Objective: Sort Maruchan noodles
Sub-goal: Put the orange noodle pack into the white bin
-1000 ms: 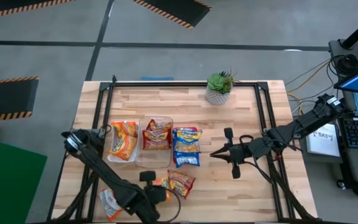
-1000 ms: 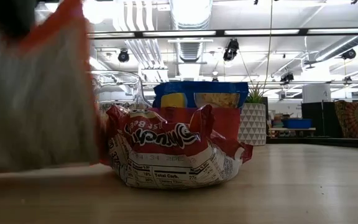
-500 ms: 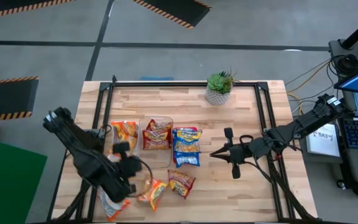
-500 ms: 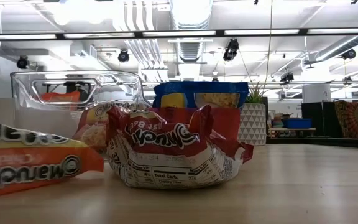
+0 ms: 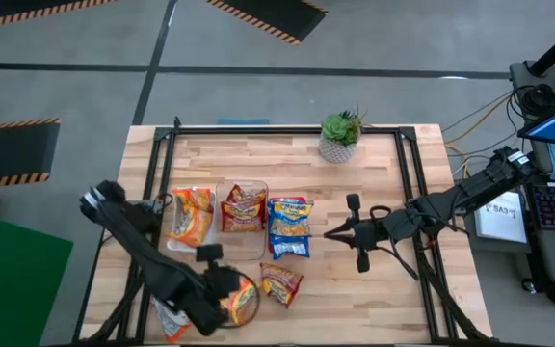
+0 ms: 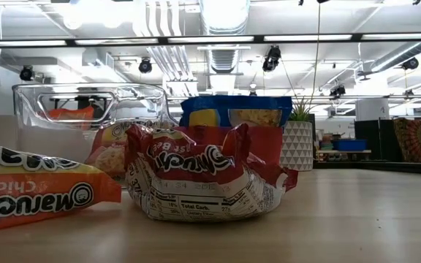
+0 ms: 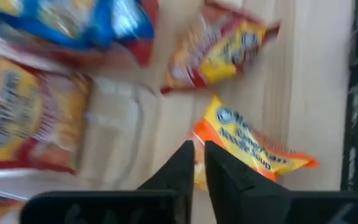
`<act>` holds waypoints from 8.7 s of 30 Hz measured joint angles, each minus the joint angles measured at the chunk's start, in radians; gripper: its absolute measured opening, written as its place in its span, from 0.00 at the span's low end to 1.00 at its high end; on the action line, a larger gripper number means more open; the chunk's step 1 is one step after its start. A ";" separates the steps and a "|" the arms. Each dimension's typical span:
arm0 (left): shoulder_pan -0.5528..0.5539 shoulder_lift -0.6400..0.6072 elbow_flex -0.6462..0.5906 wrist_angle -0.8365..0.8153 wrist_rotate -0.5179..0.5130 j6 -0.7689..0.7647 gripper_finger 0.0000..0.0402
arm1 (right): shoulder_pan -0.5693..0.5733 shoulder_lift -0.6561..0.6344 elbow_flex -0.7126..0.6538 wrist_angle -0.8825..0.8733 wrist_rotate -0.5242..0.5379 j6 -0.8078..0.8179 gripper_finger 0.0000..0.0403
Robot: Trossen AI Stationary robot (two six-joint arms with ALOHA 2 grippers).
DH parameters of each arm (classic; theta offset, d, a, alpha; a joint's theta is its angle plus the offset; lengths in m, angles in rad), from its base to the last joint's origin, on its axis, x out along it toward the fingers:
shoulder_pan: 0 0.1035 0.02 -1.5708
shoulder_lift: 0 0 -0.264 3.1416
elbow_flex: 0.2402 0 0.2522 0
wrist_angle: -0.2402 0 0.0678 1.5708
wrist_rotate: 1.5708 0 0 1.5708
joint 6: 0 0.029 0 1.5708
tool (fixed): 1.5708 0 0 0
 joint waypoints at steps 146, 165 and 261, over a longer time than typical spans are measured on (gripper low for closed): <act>0.046 -0.209 0.080 -0.304 -0.029 -0.104 0.00 | -0.005 0.000 -0.009 -0.011 -0.002 0.020 0.02; -0.002 0.248 0.078 -0.132 0.417 -0.170 0.70 | -0.005 0.000 -0.009 -0.029 -0.004 0.055 0.02; 0.188 -0.198 -0.555 -0.255 0.123 -0.462 0.02 | -0.005 0.000 -0.009 -0.031 -0.008 0.028 0.02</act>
